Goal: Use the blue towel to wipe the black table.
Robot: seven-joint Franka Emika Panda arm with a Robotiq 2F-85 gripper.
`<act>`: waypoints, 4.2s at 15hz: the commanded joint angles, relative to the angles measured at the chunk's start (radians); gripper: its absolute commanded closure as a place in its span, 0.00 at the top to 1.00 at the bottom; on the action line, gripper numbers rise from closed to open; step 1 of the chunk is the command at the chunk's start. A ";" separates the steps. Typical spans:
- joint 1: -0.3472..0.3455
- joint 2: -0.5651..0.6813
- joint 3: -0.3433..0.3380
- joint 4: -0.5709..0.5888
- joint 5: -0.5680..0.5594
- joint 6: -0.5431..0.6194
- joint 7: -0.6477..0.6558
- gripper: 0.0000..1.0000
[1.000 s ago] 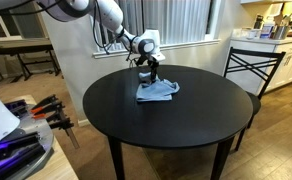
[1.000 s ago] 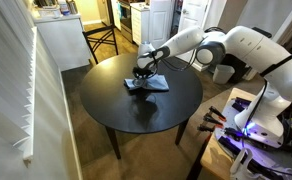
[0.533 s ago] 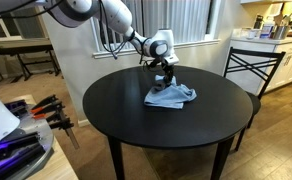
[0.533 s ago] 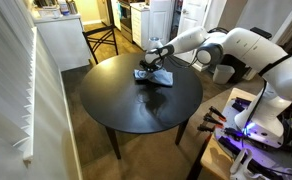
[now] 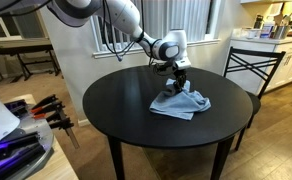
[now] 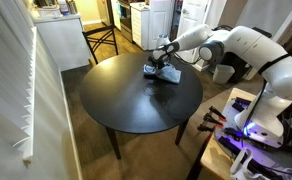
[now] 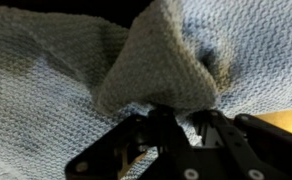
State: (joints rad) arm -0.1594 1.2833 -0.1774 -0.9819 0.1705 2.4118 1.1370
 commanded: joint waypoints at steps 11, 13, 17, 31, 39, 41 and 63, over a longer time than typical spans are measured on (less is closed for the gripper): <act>0.125 -0.194 0.070 -0.302 -0.058 -0.165 -0.387 0.08; 0.133 -0.223 0.062 -0.340 -0.077 -0.198 -0.442 0.08; 0.136 -0.189 0.056 -0.277 -0.061 -0.195 -0.497 0.23; 0.169 -0.300 0.024 -0.573 -0.076 0.034 -0.549 0.07; 0.215 -0.399 0.012 -0.845 -0.056 0.243 -0.558 0.07; 0.225 -0.406 0.029 -0.862 -0.058 0.207 -0.568 0.07; 0.647 -0.213 0.069 -0.468 -0.257 0.016 -0.257 0.08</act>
State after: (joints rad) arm 0.4618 0.9448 -0.0959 -1.5567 -0.0329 2.3577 0.8290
